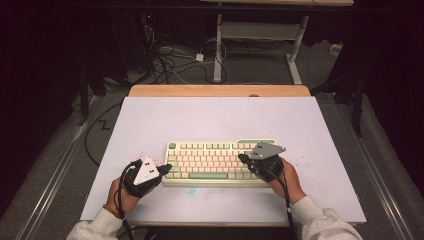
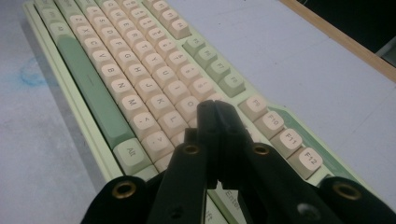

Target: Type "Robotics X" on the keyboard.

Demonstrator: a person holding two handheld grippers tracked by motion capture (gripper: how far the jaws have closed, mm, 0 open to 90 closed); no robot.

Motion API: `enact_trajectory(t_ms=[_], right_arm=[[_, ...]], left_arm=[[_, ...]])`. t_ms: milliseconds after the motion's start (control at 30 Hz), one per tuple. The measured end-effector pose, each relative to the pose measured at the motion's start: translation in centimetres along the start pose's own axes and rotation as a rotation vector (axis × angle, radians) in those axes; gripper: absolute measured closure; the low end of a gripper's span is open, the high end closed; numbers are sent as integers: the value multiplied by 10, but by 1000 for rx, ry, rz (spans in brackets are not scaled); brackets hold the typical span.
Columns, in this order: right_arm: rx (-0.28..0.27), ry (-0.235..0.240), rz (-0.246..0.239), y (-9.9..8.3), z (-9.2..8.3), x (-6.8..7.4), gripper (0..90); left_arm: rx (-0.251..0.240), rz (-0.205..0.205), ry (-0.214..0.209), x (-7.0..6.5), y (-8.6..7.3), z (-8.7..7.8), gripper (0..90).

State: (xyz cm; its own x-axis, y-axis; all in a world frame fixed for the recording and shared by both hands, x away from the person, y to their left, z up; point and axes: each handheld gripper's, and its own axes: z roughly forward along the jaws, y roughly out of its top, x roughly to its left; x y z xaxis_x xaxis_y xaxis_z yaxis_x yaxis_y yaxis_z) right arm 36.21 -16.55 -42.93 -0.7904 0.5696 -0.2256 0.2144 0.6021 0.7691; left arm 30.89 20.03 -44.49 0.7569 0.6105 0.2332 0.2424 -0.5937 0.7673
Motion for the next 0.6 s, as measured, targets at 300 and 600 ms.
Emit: enact_trajectory(t_ms=[300, 600], right_arm=[[23, 15, -18, 9, 18, 4, 900], [51, 22, -29, 17, 34, 8, 900]], left_arm=[[11, -2, -6, 0, -4, -2, 873], [13, -6, -9, 1, -8, -5, 874]])
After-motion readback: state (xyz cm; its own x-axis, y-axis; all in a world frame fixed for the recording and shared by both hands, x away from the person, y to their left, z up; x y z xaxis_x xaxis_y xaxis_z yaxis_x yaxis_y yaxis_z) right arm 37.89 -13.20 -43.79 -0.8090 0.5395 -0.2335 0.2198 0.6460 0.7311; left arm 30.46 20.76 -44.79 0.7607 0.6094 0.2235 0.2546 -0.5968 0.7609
